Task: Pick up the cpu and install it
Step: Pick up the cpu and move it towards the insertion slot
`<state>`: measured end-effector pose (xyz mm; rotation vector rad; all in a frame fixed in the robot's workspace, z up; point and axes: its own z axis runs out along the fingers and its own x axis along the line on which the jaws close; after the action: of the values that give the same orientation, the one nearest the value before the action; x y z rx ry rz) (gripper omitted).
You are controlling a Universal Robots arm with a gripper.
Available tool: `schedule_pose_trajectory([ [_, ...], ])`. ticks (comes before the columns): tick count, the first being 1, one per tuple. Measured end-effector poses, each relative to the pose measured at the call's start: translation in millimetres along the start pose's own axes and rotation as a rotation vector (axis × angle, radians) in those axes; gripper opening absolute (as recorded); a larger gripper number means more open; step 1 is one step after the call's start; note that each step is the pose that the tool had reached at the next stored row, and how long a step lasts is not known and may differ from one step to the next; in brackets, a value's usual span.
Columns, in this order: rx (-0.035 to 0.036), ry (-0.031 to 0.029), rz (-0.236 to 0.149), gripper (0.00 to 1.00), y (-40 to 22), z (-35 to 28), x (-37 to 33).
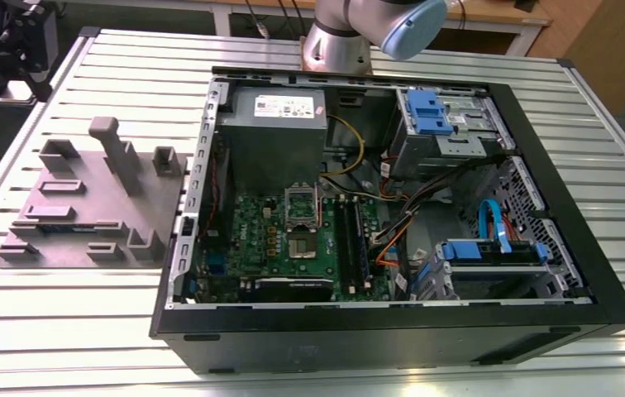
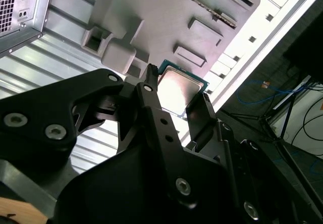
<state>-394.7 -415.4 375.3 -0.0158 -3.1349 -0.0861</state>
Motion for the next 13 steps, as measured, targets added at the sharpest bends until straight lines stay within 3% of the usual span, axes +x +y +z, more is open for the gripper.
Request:
schedule_pose_trajectory([
  [13,0.0000,0.0000,0.000,0.47,0.1,0.0,-3.9],
])
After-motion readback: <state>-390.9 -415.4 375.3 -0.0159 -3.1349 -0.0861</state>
